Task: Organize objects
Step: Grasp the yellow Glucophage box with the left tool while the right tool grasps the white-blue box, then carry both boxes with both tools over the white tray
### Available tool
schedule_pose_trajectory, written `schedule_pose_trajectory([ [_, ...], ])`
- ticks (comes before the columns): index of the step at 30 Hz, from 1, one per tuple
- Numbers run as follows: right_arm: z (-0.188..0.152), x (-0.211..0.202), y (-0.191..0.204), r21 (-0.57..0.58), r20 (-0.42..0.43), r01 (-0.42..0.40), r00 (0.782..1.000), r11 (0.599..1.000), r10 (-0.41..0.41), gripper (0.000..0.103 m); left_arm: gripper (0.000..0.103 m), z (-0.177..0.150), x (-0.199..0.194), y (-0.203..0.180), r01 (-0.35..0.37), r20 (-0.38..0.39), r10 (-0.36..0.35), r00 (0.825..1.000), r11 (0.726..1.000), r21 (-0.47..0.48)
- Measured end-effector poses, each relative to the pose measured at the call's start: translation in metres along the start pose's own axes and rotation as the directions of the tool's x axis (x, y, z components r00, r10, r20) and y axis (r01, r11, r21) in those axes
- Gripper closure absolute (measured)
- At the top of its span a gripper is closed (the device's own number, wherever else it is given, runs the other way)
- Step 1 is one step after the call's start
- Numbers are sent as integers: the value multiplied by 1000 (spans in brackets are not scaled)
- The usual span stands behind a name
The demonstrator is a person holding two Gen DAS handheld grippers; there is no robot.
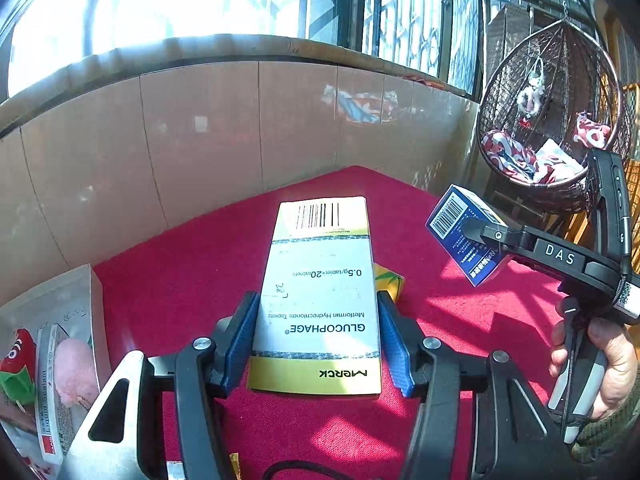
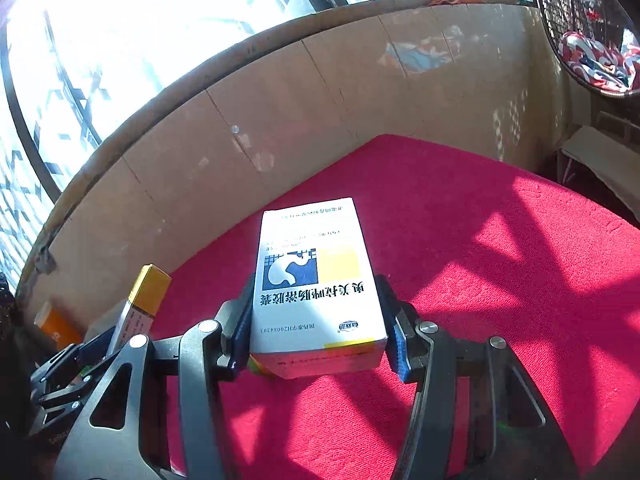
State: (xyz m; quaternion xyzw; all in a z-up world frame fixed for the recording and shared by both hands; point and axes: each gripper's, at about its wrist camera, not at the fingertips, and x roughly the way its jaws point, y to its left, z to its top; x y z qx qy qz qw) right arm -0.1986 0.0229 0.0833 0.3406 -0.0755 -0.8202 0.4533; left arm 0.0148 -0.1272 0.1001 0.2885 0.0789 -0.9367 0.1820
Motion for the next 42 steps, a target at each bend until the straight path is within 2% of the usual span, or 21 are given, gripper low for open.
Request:
schedule_pose_trajectory([
  [4, 1, -21, 16, -12, 16, -43, 999, 999, 43, 50, 46, 0, -22, -1, -31, 49, 30, 998, 999, 10],
  [12, -5, -34, 47, -59, 2, -100, 995, 993, 100, 50, 46, -9, -47, 8, -64, 64, 64, 996, 998, -2],
  [29, -23, -31, 116, -184, -80, -178, 983, 967, 166, 50, 46, -20, -85, 57, -128, 131, 145, 981, 983, -133],
  [42, -44, -15, 175, -278, -171, -251, 963, 927, 209, 50, 45, -36, -105, 107, -154, 150, 197, 969, 954, -259],
])
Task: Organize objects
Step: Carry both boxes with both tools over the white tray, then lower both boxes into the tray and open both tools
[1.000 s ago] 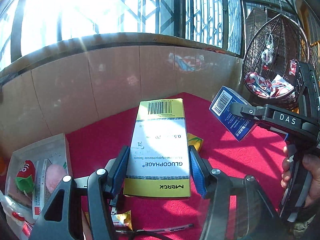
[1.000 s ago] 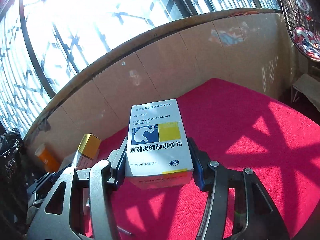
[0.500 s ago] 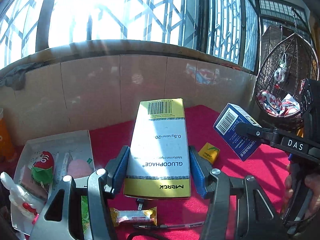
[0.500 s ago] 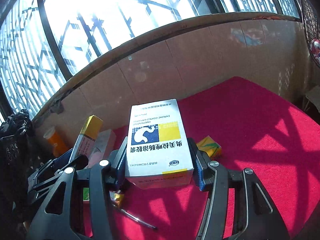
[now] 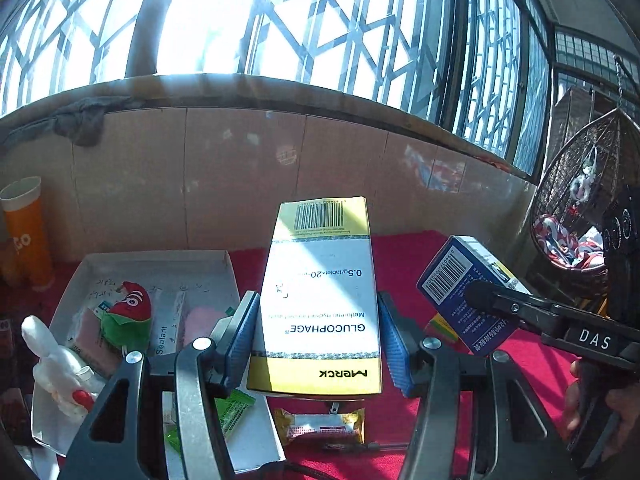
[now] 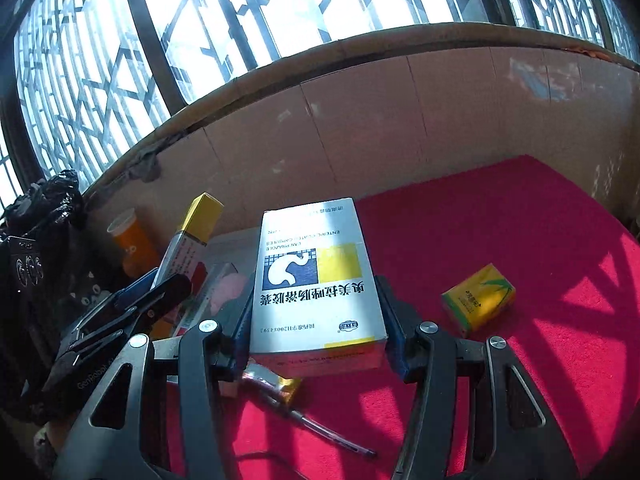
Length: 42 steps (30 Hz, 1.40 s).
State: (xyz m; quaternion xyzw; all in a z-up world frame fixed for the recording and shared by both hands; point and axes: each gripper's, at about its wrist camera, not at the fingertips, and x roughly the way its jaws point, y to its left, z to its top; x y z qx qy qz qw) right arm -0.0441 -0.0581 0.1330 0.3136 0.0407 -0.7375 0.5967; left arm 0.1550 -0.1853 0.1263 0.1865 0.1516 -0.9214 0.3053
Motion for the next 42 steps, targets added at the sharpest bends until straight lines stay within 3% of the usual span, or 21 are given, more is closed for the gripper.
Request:
schedule_pose_trajectory([
  [11, 8, 43, 60, -91, -74, -74, 995, 993, 68, 50, 45, 15, -11, 63, -105, 35, 107, 994, 992, -70],
  [17, 6, 79, 91, -102, -146, -131, 983, 986, 115, 50, 45, 25, -18, 127, -202, 34, 210, 977, 966, -161],
  [22, -8, 113, 115, -106, -217, -177, 964, 978, 151, 50, 45, 33, -7, 166, -295, -18, 295, 955, 943, -151],
  [29, -27, 153, 142, -93, -286, -204, 943, 975, 170, 50, 45, 35, 28, 182, -351, -91, 343, 935, 931, -98],
  [35, -38, 166, 155, -123, -298, -199, 942, 972, 155, 49, 44, 30, 46, 179, -399, -130, 388, 913, 914, -75],
  [37, -44, 170, 162, -158, -318, -204, 937, 966, 146, 49, 35, 30, 49, 178, -417, -138, 405, 904, 906, -71],
  [38, -47, 171, 165, -181, -318, -197, 939, 963, 132, 48, 17, 30, 49, 179, -427, -134, 416, 900, 902, -69],
  [39, -49, 170, 167, -206, -309, -186, 944, 961, 116, 46, 9, 31, 47, 178, -432, -120, 423, 898, 899, -69],
  [42, -53, 163, 168, -245, -266, -158, 960, 957, 90, 20, 0, 34, 35, 173, -460, -68, 455, 888, 885, -70],
])
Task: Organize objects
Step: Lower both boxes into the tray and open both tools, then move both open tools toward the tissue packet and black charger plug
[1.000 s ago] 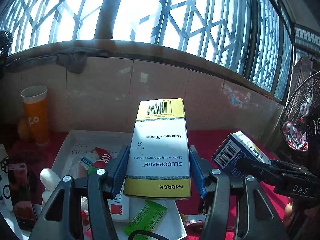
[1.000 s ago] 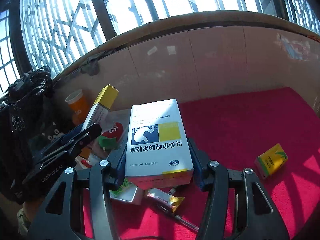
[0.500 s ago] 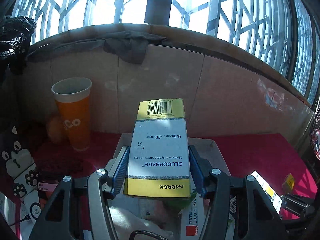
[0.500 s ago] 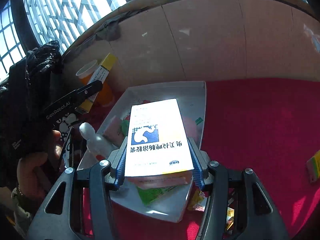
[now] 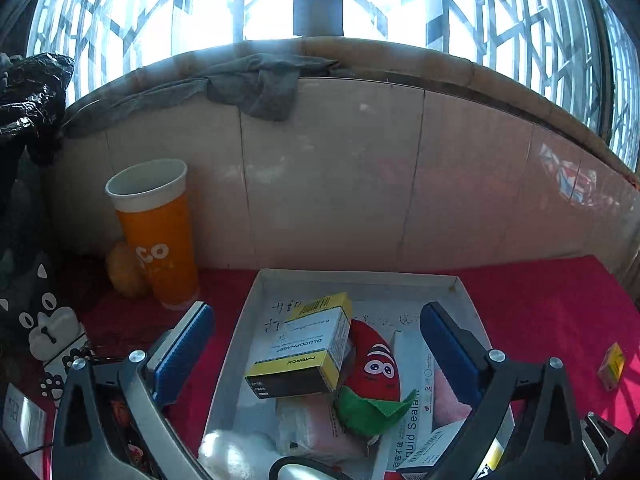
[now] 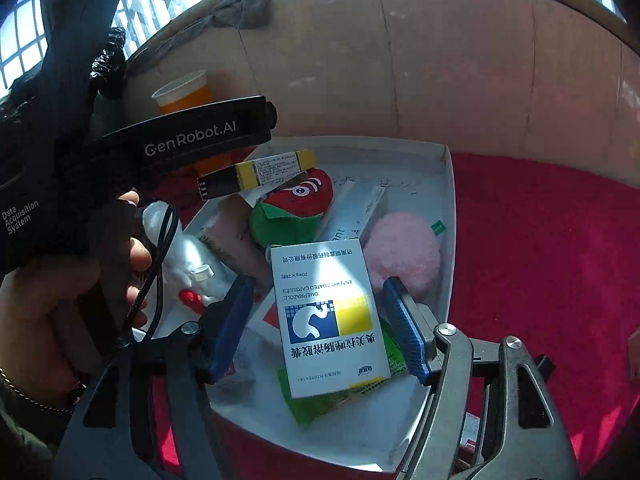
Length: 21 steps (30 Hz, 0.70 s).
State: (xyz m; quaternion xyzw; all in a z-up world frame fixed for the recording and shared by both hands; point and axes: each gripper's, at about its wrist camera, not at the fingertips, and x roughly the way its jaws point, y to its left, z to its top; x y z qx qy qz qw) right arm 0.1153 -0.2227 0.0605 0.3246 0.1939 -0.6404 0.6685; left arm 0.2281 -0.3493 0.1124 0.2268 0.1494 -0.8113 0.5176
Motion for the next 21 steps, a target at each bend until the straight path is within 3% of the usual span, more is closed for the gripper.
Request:
schedule_pose_trajectory([
  [3, 0, -8, -3, 0, 20, 25, 999, 1000, -25, 20, 0, 3, -11, -1, -34, 19, 34, 999, 999, 2],
  [11, -6, -38, -14, 26, 76, 52, 996, 998, -54, 19, 0, -1, -36, -10, -20, 33, 20, 999, 1000, -13],
  [21, -16, -67, -46, 120, 116, 77, 989, 990, -91, 19, 0, -10, -71, -37, 73, 66, -74, 995, 997, 7],
])
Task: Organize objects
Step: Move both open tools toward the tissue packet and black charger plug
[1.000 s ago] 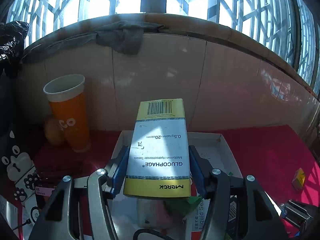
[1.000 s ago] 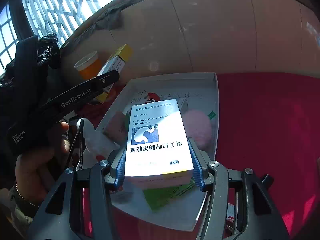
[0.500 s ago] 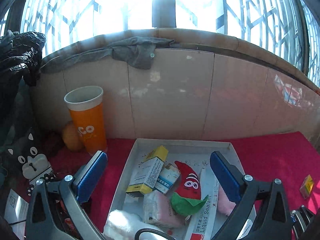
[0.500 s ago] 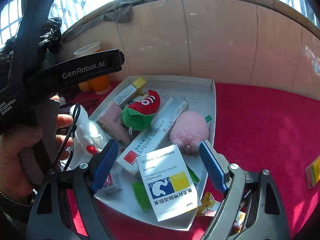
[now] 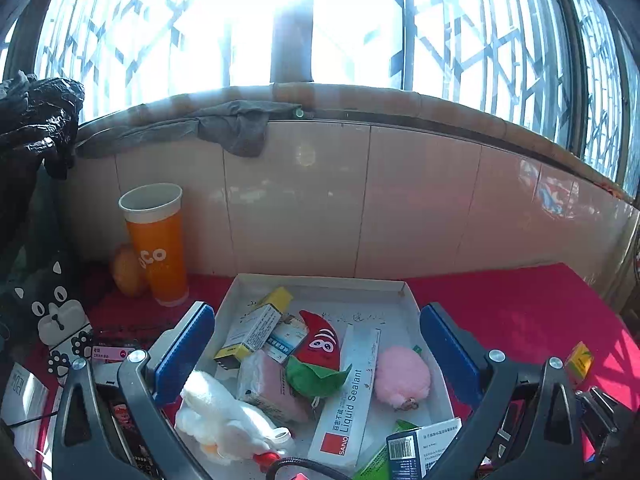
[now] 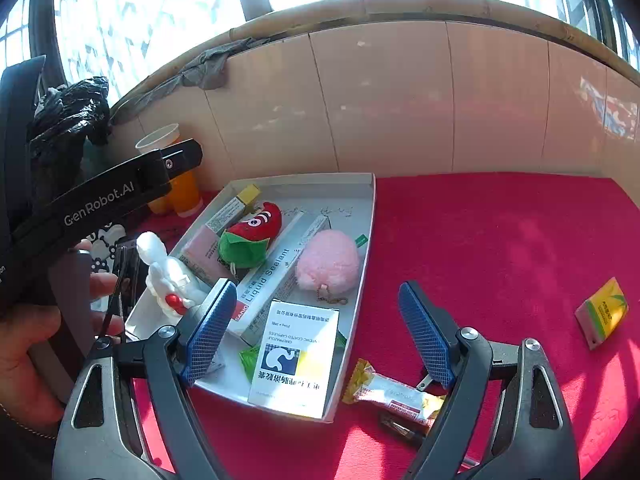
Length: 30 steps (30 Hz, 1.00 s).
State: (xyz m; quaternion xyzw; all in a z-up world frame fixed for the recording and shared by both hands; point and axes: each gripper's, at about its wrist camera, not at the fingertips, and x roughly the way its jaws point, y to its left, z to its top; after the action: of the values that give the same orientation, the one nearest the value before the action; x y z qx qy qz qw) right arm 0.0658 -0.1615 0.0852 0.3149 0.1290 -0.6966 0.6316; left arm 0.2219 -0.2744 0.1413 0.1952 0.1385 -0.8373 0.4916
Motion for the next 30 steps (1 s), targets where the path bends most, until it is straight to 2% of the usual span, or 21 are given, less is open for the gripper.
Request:
schedule_pose_trajectory([
  [6, 0, -10, -33, 57, 14, 48, 999, 997, -49, 19, 0, -5, -11, -26, 69, -5, -69, 998, 997, 43],
  [9, 4, -21, -72, 108, 52, 135, 989, 985, -141, 19, 0, -12, -13, -37, 101, -25, -99, 995, 992, 70],
  [12, 5, -30, -128, 228, 47, 218, 971, 949, -235, 19, 0, -24, -12, -50, 151, -63, -146, 987, 985, 85],
  [16, -8, -46, -205, 403, 3, 293, 947, 867, -322, 19, 0, -44, -5, -77, 258, -143, -236, 961, 954, 154],
  [19, -22, -54, -239, 474, -29, 321, 936, 820, -350, 19, 0, -60, 1, -103, 302, -207, -257, 944, 924, 234],
  [21, -31, -54, -254, 496, -57, 346, 928, 796, -368, 19, 0, -69, 8, -120, 348, -264, -282, 923, 903, 254],
  [23, -36, -47, -261, 503, -86, 356, 927, 788, -364, 19, 0, -79, 15, -135, 398, -322, -313, 893, 883, 247],
  [24, -37, -42, -261, 496, -101, 361, 927, 790, -360, 19, 0, -83, 19, -142, 410, -343, -315, 885, 877, 250],
  [28, -34, -15, -256, 434, -143, 384, 922, 815, -359, 19, 0, -96, 33, -169, 412, -386, -285, 877, 860, 301],
  [30, -30, -1, -254, 404, -157, 409, 912, 818, -378, 19, 0, -99, 41, -179, 413, -407, -269, 873, 852, 322],
])
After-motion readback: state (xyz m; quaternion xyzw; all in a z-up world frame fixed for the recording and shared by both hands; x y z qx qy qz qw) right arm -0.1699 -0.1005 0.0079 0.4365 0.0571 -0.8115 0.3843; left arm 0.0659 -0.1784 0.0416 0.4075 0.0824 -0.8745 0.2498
